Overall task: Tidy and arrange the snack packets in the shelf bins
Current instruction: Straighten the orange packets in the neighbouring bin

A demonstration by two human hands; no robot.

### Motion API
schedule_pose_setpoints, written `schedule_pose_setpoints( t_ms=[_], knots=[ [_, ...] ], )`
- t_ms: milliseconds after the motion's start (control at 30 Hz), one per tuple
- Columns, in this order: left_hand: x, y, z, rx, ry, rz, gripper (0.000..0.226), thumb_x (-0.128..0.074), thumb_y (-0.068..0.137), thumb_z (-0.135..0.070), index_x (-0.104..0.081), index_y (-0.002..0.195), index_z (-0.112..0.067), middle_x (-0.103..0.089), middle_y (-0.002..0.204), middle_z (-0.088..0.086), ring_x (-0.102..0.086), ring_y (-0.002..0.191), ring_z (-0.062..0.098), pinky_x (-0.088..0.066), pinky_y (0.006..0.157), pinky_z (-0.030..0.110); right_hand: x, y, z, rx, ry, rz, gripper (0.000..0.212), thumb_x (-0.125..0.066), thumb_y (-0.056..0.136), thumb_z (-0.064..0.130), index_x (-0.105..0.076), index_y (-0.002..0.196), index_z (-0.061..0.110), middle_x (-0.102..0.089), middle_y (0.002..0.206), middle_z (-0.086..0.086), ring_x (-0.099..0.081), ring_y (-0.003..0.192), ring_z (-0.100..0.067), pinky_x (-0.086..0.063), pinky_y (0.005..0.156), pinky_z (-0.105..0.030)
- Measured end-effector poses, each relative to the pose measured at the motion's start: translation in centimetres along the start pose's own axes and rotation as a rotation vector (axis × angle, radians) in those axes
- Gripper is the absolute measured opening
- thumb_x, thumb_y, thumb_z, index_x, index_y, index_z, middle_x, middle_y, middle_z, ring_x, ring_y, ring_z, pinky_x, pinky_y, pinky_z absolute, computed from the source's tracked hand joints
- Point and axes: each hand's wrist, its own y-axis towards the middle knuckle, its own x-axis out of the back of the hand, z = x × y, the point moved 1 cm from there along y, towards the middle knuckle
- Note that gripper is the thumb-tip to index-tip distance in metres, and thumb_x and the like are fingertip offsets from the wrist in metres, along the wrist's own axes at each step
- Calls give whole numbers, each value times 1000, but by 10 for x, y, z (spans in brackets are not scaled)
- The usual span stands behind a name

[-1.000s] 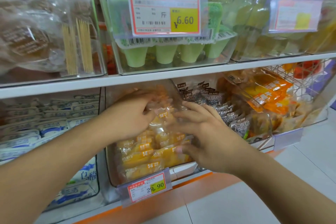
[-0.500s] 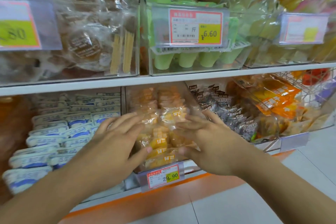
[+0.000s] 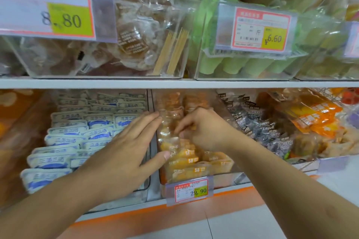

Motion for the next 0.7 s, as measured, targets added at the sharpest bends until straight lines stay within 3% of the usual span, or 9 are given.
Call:
schedule_pose_setpoints(
  t_ms=[67, 167, 300, 500, 600, 700],
  knots=[
    [-2, 1, 2, -17, -14, -7, 84, -19, 91, -79, 10, 160, -42, 23, 160, -37, 24, 147, -13, -1, 120, 21, -2, 5, 4, 0, 6, -12, 19, -76, 87, 17, -83, 83, 35, -73, 74, 20, -67, 83, 1, -56, 87, -22],
    [-4, 1, 4, -31, -19, -23, 82, -21, 93, -77, 7, 161, -40, 19, 161, -35, 20, 149, -11, -3, 121, 22, -5, 10, 4, -14, 108, -82, 24, -75, 89, 9, -82, 78, 30, -75, 75, 17, -67, 80, 3, -53, 78, -19],
    [-5, 2, 3, -42, -24, -38, 81, -22, 94, -75, 3, 162, -38, 16, 162, -33, 21, 149, -10, -2, 122, 23, -7, 6, -5, -4, 261, -177, 15, -79, 92, 18, -84, 84, 30, -78, 86, 20, -68, 93, 6, -49, 95, -18],
    [-8, 3, 0, -39, -25, -53, 81, -23, 96, -70, 1, 163, -32, 14, 164, -28, 24, 149, -9, 3, 118, 18, -1, 9, -5, -37, 266, -113, 13, -80, 91, 19, -85, 86, 30, -79, 86, 19, -69, 87, 7, -50, 87, -11],
    [-9, 3, 1, -33, -25, -50, 80, -23, 96, -70, 1, 163, -32, 14, 164, -28, 24, 148, -9, 5, 117, 17, 4, 8, -7, -44, 377, -138, 12, -78, 91, 13, -86, 88, 22, -81, 86, 10, -72, 83, 2, -51, 79, -8],
    [-10, 3, 1, -36, -31, -49, 80, -23, 96, -70, 0, 163, -31, 12, 164, -27, 23, 149, -8, 4, 117, 18, 9, 9, -11, -34, 498, -211, 11, -75, 93, 9, -84, 91, 15, -82, 88, -2, -76, 86, -15, -56, 82, -21]
  ],
)
